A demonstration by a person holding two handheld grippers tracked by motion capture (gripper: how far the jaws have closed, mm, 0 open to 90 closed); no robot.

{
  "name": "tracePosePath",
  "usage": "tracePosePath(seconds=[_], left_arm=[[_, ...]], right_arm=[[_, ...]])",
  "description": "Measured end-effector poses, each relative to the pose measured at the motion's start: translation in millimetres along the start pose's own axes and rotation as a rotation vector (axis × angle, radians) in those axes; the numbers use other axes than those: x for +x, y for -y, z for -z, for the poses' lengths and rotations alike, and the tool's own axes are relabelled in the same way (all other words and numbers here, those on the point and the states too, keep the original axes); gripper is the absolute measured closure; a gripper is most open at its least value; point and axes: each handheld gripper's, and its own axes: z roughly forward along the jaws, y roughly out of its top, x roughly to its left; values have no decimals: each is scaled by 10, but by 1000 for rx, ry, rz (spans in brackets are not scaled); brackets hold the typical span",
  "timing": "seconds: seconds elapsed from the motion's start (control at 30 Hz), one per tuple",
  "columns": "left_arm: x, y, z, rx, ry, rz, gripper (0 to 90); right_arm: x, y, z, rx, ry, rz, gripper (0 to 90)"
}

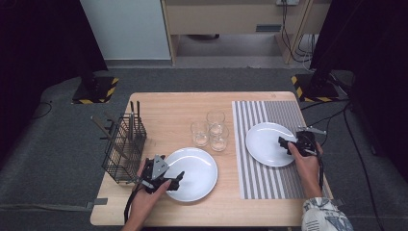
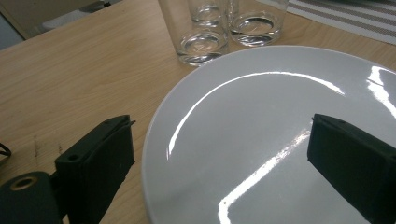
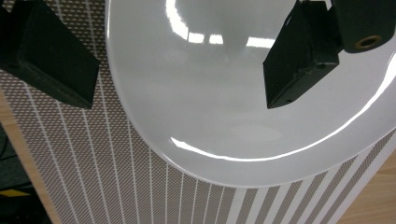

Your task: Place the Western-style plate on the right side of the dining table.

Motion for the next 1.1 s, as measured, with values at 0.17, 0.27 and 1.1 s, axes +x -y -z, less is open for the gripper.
tracePosePath(seconds=[0.17, 0.27, 1.1], left_arm=[[4, 1, 1, 0, 1, 1, 65], [3, 2, 0, 2, 1, 1, 66], [-4, 5, 33, 5, 15, 22, 65]], right_arm=[[27, -23, 17, -17, 25, 4, 88], [48, -28, 28, -21, 39, 7, 81], [330, 10, 323, -158, 25, 150, 72]])
